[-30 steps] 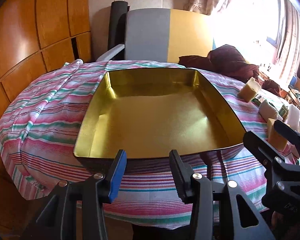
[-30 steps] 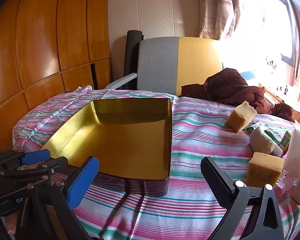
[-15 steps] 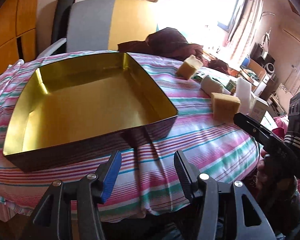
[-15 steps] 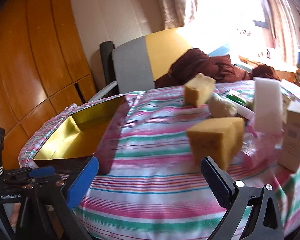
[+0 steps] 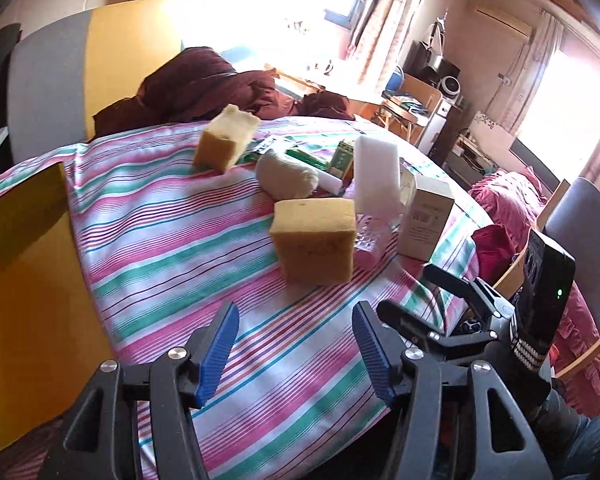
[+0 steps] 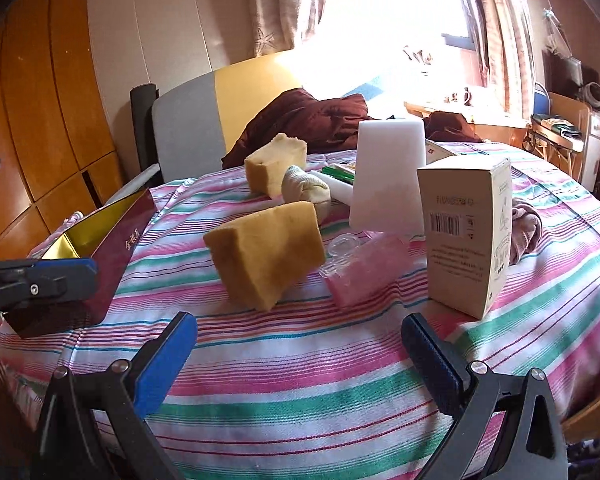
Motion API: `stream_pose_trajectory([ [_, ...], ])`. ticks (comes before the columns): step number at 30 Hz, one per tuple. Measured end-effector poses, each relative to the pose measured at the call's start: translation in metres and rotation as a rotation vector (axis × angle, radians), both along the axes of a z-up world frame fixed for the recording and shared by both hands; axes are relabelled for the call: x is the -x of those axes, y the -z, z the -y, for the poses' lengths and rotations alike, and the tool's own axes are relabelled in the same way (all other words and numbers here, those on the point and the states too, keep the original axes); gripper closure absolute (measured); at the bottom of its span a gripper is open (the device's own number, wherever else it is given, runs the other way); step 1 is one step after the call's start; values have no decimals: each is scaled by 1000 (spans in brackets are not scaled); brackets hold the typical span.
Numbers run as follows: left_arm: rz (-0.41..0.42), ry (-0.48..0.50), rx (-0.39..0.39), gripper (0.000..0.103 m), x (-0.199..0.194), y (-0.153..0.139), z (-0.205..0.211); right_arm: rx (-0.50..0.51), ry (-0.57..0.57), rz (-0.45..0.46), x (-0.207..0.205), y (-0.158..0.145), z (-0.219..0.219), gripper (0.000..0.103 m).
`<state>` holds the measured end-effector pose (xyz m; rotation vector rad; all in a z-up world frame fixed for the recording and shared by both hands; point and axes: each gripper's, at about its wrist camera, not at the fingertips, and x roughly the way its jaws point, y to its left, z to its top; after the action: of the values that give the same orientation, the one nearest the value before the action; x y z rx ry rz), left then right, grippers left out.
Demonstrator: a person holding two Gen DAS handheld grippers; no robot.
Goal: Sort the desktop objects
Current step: 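Close the left tool on the yellow sponge and lift it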
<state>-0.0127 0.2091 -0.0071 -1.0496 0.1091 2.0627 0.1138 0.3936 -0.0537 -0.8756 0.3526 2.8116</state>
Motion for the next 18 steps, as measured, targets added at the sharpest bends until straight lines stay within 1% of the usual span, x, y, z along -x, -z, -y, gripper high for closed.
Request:
stream_pose_trajectory([
  [1,-1,11,0,34,2,1,-6,-5,1,3,0,2,0,0],
  [2,-1,22,1,27,5,3,-13,-10,2,6,0,4,0,0],
  [3,-2,34,1,23,7,4,-19,-14,1,8,1,6,0,0],
  [12,-6,135,5,20,27,18,-77,-20,9,24,6,22,-4,0],
  [13,-26,133,11,20,29,19,-79,-19,11,29,7,24,-4,0],
  [15,-54,133,8,16,32,21,-82,-11,13,32,8,28,-6,0],
  [18,-34,139,-14,15,38,26,-82,-17,15,29,9,31,-5,0],
])
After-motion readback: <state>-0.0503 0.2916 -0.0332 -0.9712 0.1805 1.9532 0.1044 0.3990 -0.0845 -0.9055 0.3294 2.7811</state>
